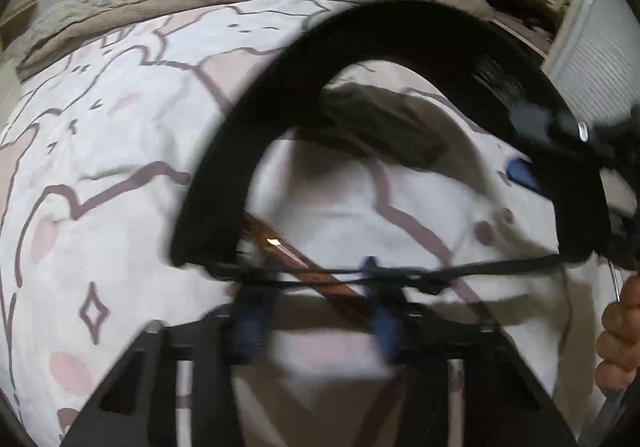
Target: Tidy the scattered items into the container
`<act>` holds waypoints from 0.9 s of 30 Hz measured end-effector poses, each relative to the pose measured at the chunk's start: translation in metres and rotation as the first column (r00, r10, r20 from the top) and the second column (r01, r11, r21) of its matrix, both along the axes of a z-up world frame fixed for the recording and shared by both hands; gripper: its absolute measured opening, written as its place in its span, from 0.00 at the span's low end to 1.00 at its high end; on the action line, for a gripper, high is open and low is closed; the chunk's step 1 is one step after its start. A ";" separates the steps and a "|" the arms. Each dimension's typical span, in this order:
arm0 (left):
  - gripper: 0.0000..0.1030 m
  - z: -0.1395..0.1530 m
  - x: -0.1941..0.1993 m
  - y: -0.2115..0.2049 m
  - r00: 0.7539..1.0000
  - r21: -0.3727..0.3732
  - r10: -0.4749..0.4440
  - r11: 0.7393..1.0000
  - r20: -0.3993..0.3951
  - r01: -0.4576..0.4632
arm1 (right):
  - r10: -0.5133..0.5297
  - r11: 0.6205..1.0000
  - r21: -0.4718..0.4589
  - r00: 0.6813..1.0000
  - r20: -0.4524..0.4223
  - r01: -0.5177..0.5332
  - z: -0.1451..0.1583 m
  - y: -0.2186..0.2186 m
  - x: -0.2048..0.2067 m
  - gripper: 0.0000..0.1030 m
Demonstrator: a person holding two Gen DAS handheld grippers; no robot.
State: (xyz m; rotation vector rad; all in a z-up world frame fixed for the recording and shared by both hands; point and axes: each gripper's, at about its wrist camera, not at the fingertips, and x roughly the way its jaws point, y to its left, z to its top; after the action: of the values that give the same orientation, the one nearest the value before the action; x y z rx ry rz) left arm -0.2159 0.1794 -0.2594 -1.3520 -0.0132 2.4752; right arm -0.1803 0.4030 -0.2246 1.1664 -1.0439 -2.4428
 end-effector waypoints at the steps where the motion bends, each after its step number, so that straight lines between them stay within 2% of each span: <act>1: 0.27 0.000 -0.001 -0.004 1.000 0.007 -0.006 1.000 0.005 0.006 | -0.003 1.000 0.010 1.000 0.006 0.003 -0.002 0.001 0.000 0.40; 7: 0.15 0.004 0.009 -0.023 0.998 0.001 -0.056 0.998 0.014 0.056 | 0.010 0.999 0.040 0.998 0.069 -0.013 -0.029 -0.004 0.005 0.36; 10: 0.12 0.005 0.017 -0.036 0.997 0.000 -0.066 0.998 0.028 0.066 | 0.025 0.997 0.077 0.998 0.053 -0.029 -0.034 -0.011 0.011 0.34; 15: 0.11 0.007 0.035 -0.048 0.997 -0.002 -0.061 0.998 0.041 0.061 | 0.047 0.985 0.166 0.999 -0.005 -0.046 -0.036 -0.023 0.023 0.34; 27: 0.11 0.007 0.076 -0.074 0.994 -0.063 -0.106 0.992 0.036 0.108 | 0.049 0.985 0.168 0.998 -0.032 -0.043 -0.042 -0.021 0.025 0.34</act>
State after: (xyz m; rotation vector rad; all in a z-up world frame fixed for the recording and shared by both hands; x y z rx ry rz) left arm -0.1397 0.1050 -0.2523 -1.3810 0.1299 2.3835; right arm -0.1555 0.3818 -0.2665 1.1767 -0.8047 -2.5461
